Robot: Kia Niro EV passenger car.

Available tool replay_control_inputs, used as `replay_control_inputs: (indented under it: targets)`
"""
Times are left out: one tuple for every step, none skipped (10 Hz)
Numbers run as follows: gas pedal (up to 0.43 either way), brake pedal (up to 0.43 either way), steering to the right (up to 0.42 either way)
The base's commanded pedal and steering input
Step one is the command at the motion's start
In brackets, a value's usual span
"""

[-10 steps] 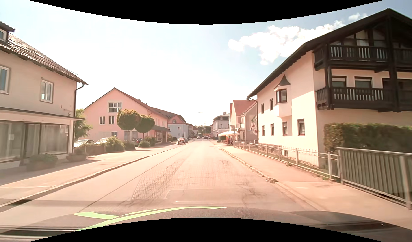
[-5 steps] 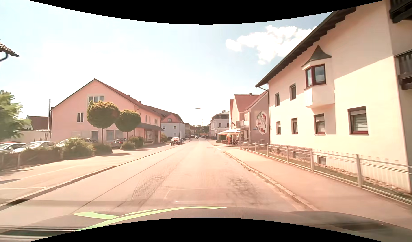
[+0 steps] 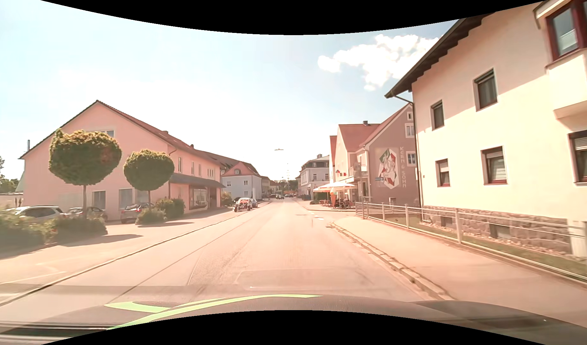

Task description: Follow the waypoints while adhering to traffic rules and regulations

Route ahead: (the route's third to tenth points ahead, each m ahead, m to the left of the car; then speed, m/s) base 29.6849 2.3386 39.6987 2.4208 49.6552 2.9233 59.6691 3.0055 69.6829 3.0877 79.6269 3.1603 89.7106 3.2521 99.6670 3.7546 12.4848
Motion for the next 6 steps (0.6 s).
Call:
replay_control_inputs:
  targets:
    - [0.0, 0.061, -0.005]
    - [0.0, 0.067, -0.005]
    - [0.0, 0.073, -0.004]
    - [0.0, 0.079, -0.004]
    - [0.0, 0.079, -0.004]
    - [0.0, 0.079, -0.004]
